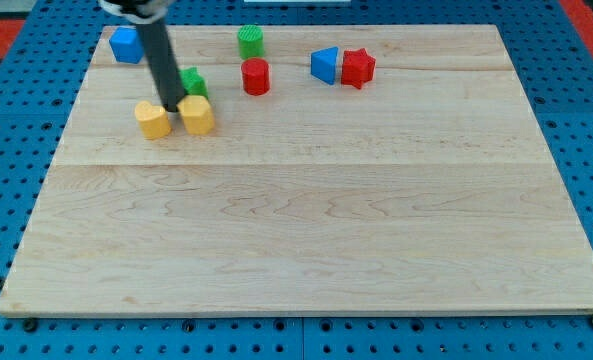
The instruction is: Slide the yellow hexagon slightly right and bit a up
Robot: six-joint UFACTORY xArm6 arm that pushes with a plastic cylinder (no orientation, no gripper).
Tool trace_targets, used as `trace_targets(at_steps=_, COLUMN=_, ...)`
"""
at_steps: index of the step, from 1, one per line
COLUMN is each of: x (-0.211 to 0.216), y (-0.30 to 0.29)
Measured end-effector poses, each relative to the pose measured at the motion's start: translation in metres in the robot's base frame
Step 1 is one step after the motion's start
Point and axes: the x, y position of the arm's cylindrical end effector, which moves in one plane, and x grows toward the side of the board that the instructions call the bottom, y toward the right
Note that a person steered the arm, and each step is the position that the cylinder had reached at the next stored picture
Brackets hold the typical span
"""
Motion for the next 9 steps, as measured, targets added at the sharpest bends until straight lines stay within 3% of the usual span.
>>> trace_targets(at_steps=1, x=0.017, y=0.036)
trace_targets(at_steps=3, x=0.048, y=0.02)
trace_targets(at_steps=5, x=0.038, y=0.122)
trace_targets(at_steps=7, x=0.049, y=0.166)
trace_targets(at_steps=8, x=0.049, y=0.24)
trace_targets(at_steps=9, x=0.019, y=0.271)
